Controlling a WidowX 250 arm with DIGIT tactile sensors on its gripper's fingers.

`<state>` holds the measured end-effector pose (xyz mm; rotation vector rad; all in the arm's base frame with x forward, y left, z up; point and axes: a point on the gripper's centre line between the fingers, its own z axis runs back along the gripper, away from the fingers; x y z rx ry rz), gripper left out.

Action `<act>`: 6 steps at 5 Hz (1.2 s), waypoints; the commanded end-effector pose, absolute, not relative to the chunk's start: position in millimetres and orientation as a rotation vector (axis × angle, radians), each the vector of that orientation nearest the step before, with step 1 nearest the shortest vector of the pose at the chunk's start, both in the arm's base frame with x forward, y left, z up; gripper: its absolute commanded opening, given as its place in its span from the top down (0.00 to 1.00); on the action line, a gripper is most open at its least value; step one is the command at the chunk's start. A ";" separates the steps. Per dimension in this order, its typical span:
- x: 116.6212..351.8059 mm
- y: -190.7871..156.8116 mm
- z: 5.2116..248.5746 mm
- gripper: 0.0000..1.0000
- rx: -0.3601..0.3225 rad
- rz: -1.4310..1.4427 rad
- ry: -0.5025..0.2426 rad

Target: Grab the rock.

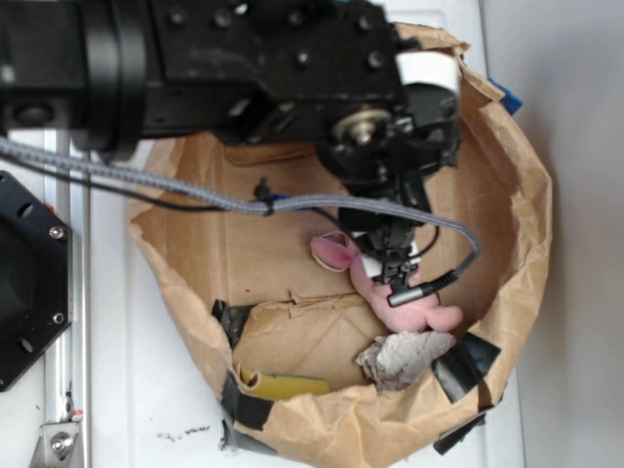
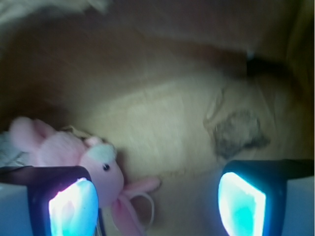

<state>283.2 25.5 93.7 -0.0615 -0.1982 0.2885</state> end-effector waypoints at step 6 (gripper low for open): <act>290.0 49.3 80.1 0.00 0.027 0.535 -0.307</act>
